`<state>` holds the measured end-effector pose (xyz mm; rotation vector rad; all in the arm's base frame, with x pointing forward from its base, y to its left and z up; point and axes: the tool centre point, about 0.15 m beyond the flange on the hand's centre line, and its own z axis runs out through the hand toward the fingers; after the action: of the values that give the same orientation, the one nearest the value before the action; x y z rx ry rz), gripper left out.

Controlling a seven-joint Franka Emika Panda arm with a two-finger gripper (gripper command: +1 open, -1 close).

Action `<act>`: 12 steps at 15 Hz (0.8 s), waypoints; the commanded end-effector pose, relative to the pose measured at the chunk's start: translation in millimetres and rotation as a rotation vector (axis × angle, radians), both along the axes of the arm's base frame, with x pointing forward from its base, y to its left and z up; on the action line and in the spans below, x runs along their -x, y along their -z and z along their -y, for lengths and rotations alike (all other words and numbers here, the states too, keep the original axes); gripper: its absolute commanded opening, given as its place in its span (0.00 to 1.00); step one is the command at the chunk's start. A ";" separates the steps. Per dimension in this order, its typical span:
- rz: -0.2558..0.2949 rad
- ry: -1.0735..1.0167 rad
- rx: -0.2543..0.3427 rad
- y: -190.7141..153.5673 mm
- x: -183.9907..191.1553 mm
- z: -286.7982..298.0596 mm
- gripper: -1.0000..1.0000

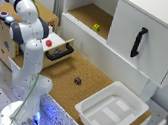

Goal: Push the red button to turn on the red light

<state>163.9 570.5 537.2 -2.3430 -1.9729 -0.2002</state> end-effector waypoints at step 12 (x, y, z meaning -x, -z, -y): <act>0.001 -0.169 0.231 39.4 -0.4 -66.7 0.00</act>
<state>143.7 597.7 505.8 -2.2307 -2.1914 -0.2250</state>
